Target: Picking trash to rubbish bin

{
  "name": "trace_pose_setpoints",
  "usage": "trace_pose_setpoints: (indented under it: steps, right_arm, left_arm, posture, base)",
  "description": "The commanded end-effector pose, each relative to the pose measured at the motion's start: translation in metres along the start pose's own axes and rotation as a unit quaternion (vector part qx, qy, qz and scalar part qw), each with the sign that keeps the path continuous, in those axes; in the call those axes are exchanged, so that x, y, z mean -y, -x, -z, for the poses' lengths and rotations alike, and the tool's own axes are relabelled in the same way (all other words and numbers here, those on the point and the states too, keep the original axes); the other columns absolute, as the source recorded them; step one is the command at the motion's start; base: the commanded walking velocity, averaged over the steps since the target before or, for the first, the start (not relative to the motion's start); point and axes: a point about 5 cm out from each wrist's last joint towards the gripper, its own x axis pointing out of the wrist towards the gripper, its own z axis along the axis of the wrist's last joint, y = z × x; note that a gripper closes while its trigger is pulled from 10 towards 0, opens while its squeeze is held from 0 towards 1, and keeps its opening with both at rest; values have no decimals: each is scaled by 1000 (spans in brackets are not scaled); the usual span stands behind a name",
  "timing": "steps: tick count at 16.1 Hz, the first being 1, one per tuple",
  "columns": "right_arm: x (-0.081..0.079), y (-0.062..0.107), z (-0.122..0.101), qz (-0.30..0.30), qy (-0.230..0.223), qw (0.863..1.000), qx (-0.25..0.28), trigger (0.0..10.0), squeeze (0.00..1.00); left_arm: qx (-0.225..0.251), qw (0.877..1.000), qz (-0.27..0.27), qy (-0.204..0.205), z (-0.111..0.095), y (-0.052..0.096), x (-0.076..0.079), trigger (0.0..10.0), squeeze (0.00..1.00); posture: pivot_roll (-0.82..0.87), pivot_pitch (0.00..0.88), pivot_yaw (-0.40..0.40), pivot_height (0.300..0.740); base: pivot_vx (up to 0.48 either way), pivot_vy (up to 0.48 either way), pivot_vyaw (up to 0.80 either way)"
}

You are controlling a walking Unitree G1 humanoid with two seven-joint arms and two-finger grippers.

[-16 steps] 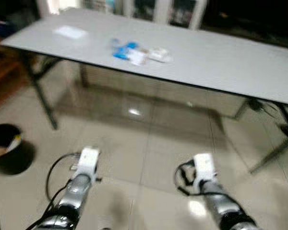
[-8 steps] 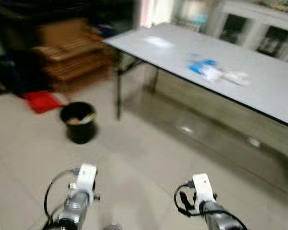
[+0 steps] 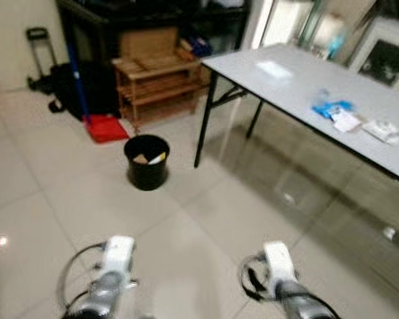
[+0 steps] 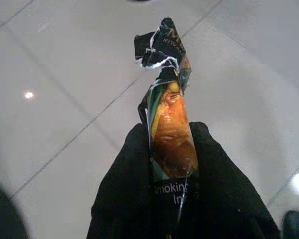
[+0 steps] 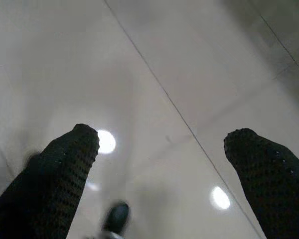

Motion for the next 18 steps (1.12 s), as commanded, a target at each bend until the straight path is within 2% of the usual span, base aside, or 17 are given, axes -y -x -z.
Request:
trace_pose_setpoints:
  steps: [1, 4, 7, 11, 12, 14, 16, 18]
  right_arm:
    - [11, 3, 9, 11, -13, 1000, -18, 10000, 0]
    - [5, 3, 12, -5, -25, 999, -25, 10000, 0]
    - [0, 3, 14, -4, -55, 998, -24, 10000, 0]
    - [-4, 2, 14, -4, -79, 997, -18, 10000, 0]
    - [-3, 3, 14, -3, -81, 997, -19, 10000, 0]
    - [-3, 3, 15, -2, -81, 997, -21, 10000, 0]
    - [-2, 4, 18, 3, -75, 997, -28, 10000, 0]
    - [-3, 4, 21, 1, -71, 997, -32, 10000, 0]
  left_arm:
    - [5, 1000, 9, 5, -4, -1, 11, 10000, 0]
    - [-4, 1000, 12, -2, 0, 0, 12, 10000, 0]
    - [-3, 999, 25, -44, -2, -1, 15, 10000, 0]
    - [15, 997, 34, -71, -10, -2, 17, 10000, 0]
    - [5, 996, 26, -80, -9, -2, 16, 10000, 0]
    - [-4, 997, 21, -75, -6, -2, 16, 10000, 0]
    - [-31, 997, 13, -76, 5, 0, 15, 10000, 0]
    - [-35, 996, 14, -77, 8, 1, 15, 10000, 0]
  posture:
    - [16, 14, -107, 740]
    - [14, 17, -89, 740]
    - [18, 17, -63, 740]
    - [17, 14, -40, 740]
    - [18, 14, -39, 740]
    - [20, 12, -41, 740]
    - [22, 18, -49, 740]
    - [25, 36, -51, 740]
  base:
    - [0, 0, 0]
    - [0, 0, 0]
    - [0, 0, 0]
    - [0, 0, 0]
    - [0, 0, 0]
    - [0, 0, 0]
    - [386, 0, 0]
    - [388, 0, 0]
